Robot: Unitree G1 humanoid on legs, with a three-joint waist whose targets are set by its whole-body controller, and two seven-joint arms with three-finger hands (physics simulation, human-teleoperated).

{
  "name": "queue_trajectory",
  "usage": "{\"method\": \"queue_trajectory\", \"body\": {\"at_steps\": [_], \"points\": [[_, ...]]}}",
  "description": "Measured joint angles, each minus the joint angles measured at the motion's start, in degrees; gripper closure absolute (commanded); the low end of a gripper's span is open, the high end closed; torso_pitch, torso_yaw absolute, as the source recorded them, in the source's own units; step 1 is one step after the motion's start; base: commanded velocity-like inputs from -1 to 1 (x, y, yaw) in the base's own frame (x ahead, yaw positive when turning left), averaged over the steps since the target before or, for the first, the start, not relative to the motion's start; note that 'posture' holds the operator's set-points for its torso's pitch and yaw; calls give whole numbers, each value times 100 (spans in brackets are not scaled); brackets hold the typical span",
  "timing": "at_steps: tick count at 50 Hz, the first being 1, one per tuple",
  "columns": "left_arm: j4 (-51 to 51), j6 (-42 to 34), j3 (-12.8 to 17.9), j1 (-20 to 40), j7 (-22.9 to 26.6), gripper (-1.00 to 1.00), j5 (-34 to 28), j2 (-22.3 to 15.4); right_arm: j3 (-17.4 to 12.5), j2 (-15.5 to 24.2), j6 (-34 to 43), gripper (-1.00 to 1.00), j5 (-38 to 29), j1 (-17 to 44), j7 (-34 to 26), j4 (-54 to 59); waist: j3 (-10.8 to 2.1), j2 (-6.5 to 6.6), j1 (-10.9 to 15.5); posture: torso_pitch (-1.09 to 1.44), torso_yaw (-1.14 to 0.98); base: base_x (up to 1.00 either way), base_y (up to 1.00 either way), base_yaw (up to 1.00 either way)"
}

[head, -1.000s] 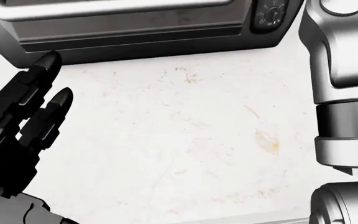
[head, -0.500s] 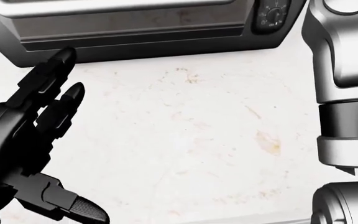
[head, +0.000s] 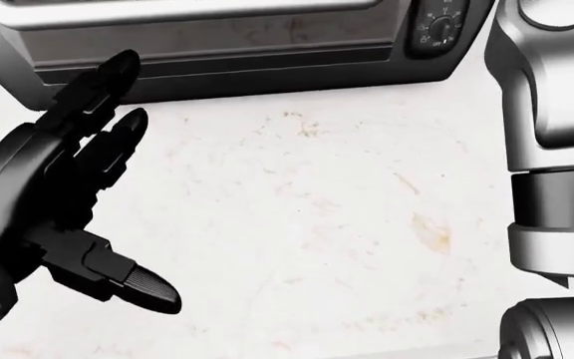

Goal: Close the toaster oven door.

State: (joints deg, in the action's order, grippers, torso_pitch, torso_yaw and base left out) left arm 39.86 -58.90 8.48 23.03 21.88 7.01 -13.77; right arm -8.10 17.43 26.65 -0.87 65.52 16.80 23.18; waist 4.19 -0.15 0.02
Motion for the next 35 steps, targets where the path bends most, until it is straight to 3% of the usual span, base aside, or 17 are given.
{"method": "queue_trajectory", "body": {"at_steps": [18,35], "points": [[-370,-32,-179,557,167,-100,-240,-17,12,10,15,-100,-9,34,28,41,23,-18,-4,0,0,0,0,0],[-1086,206,-123,1012,317,-100,-403,-126,-3,-29,145,-100,-78,-94,105,-249,25,-33,4,0,0,0,0,0]]}}
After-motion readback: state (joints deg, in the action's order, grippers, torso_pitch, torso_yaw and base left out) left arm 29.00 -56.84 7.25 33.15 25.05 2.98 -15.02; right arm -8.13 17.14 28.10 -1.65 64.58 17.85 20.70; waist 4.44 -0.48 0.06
